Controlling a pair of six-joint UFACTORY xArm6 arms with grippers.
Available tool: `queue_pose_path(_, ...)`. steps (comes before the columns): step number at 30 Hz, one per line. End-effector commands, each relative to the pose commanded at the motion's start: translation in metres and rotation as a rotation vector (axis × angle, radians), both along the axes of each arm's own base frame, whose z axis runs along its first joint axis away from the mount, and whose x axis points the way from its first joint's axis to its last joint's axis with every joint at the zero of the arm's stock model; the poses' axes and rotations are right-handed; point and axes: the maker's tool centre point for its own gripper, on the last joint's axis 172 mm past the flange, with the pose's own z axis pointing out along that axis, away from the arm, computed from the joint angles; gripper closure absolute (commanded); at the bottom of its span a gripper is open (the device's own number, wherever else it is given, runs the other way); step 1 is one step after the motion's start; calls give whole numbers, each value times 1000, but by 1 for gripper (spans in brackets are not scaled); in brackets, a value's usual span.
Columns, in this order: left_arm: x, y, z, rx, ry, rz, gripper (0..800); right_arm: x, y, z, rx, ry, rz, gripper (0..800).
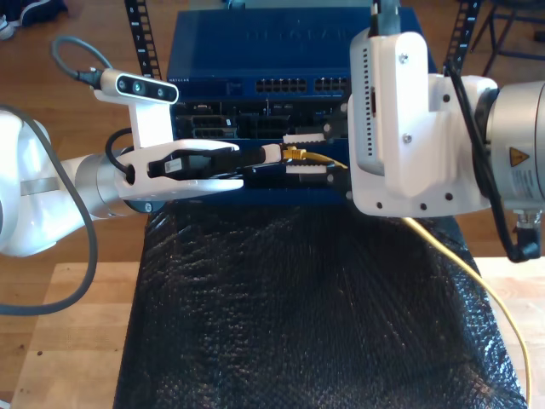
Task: Grab the cable and plug it in
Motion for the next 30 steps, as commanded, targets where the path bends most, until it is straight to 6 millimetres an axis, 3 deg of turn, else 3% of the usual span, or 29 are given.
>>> queue_pose_path(3,0,0,0,0,2,0,741,0,0,0,1,1,-1,789)
queue_pose_path(12,-5,2,3,-22,1,-13,390,0,0,0,-1,1,0,798)
queue_pose_path(20,-4,2,4,-21,-2,-13,267,0,0,1,3,2,-2,798)
queue_pose_path(23,-3,2,5,-21,-8,-9,67,0,0,1,7,5,-5,799)
queue_pose_path(26,-1,2,6,-9,-18,1,10,1,1,1,8,11,-7,799)
queue_pose_path(30,8,4,2,13,-23,36,3,8,2,-5,12,48,-26,799)
